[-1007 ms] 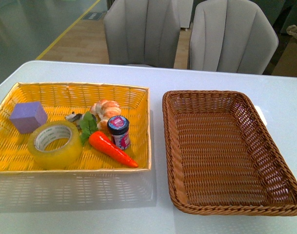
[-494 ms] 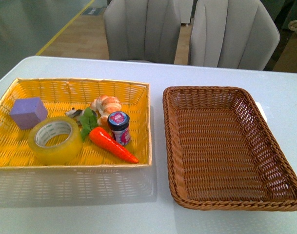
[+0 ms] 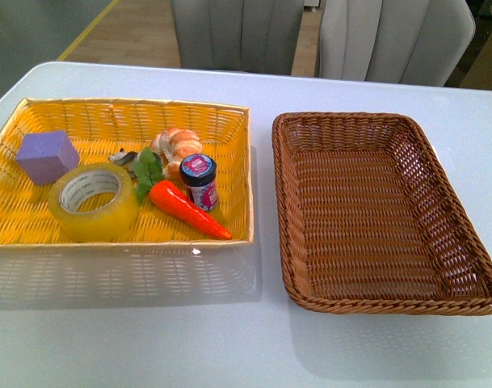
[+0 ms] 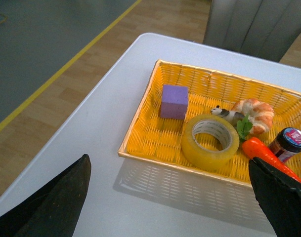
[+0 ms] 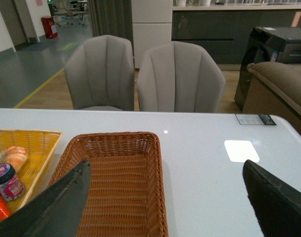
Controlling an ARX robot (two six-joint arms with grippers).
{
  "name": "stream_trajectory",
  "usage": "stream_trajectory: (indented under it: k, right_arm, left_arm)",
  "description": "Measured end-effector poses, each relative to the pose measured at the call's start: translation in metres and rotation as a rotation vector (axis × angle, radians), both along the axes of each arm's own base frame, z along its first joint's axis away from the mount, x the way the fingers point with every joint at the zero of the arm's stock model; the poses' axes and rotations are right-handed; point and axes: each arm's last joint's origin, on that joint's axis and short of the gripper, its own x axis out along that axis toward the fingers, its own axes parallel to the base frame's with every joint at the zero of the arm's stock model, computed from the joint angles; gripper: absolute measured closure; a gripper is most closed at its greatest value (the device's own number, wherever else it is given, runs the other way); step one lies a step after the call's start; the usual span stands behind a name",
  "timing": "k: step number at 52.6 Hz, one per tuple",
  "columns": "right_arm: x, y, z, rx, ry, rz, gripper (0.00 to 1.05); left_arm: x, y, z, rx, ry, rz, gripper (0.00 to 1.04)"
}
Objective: Move tape to another basket
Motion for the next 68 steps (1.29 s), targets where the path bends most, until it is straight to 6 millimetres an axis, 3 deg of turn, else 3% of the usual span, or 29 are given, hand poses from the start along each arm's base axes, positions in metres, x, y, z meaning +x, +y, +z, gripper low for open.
stream_trajectory:
  k: [12, 18, 32, 57, 68]
  right_arm:
    - [0.000, 0.000, 0.000, 0.001, 0.000, -0.001, 0.09]
    - [0.000, 0.000, 0.000, 0.001, 0.000, -0.001, 0.09]
    - [0.000, 0.000, 0.000, 0.001, 0.000, -0.001, 0.09]
    - [0.000, 0.000, 0.000, 0.001, 0.000, -0.001, 0.09]
    - [0.000, 0.000, 0.000, 0.001, 0.000, -0.001, 0.09]
  left_arm:
    - [0.050, -0.001, -0.004, -0.030, 0.058, -0.020, 0.09]
    - [0.092, 0.004, -0.008, -0.039, 0.079, -0.021, 0.09]
    - [0.156, 0.009, -0.036, -0.044, 0.187, -0.036, 0.09]
    - [0.213, 0.007, -0.088, -0.044, 0.329, -0.042, 0.09]
    - [0.228, 0.006, -0.094, -0.037, 0.345, -0.050, 0.09]
